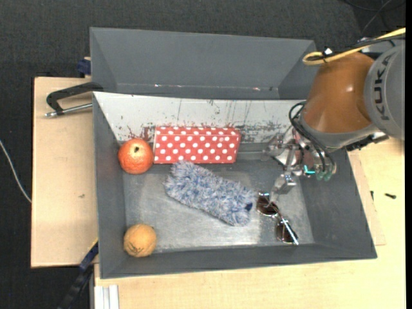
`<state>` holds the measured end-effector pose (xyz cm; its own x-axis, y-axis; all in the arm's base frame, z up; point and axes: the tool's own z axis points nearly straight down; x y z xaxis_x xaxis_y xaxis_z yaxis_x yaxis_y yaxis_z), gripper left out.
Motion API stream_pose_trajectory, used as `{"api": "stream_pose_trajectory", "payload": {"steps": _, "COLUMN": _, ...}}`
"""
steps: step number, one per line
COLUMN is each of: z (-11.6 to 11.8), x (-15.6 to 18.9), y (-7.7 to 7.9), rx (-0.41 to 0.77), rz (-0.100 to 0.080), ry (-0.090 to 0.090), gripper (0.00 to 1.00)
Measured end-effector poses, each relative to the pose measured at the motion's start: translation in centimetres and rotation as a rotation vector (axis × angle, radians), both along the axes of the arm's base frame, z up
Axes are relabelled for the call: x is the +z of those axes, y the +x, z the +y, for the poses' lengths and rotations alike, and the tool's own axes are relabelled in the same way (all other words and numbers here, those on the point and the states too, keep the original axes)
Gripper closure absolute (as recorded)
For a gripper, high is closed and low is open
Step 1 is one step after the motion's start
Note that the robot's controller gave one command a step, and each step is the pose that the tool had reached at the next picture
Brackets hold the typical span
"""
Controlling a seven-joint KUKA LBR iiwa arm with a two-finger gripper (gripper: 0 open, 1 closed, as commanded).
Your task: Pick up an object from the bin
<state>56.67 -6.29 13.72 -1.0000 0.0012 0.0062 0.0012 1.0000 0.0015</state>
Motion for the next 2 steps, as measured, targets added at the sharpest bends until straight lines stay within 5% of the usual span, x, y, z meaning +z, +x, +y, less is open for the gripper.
{"api": "stream_pose_trajectory", "payload": {"steps": 1, "z": 0.6, "x": -0.2, "y": 0.0, "rx": -0.012, "rz": -0.016, "ry": -0.004, "gripper": 0.0}}
{"api": "stream_pose_trajectory", "payload": {"steps": 2, "z": 7.4, "x": -6.6, "y": -2.1, "rx": -0.03, "rz": -0.01, "ry": 0.001, "gripper": 0.0}}
